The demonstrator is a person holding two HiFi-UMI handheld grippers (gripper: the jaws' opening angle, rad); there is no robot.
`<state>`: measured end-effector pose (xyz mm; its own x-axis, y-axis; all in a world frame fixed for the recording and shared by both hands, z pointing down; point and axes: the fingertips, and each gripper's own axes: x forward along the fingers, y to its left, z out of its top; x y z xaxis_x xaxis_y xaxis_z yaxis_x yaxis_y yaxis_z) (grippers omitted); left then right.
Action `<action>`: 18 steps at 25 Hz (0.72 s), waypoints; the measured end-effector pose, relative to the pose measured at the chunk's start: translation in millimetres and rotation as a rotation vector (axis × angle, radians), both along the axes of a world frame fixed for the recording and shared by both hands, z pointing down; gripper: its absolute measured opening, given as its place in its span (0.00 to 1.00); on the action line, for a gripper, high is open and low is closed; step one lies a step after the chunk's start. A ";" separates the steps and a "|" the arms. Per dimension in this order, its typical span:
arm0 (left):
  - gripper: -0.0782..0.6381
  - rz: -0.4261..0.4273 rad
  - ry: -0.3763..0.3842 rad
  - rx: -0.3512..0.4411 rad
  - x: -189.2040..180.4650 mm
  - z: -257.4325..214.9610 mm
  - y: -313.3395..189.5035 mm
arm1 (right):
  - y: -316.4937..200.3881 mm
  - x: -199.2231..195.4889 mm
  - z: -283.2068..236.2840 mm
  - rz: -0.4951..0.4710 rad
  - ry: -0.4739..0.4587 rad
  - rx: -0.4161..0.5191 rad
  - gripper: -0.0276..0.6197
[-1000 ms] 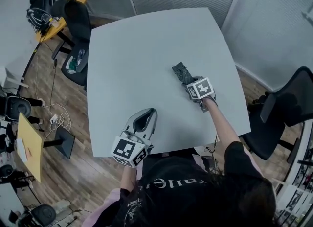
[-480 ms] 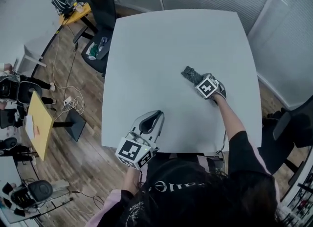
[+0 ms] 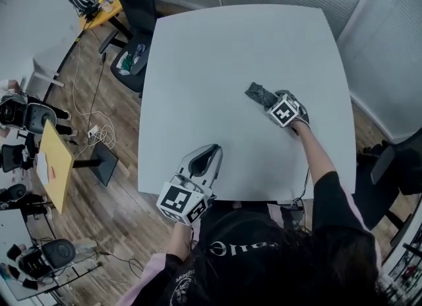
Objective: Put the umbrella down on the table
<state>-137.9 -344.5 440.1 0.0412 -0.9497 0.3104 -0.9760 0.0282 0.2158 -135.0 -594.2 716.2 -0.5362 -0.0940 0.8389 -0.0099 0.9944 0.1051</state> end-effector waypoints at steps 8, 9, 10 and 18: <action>0.15 0.013 0.008 0.006 -0.9 0.1 7.0 | 7.2 14.2 -31.2 0.134 -0.133 -0.055 0.49; 0.15 0.016 0.008 0.007 -2.4 0.1 8.4 | 8.5 16.1 -38.7 0.151 -0.159 -0.058 0.49; 0.15 0.019 0.009 0.008 -4.1 0.3 9.7 | 10.9 18.1 -46.4 0.164 -0.183 -0.063 0.49; 0.15 0.055 0.039 0.025 -9.6 3.5 23.5 | 56.3 29.1 -118.0 0.252 -0.373 -0.138 0.49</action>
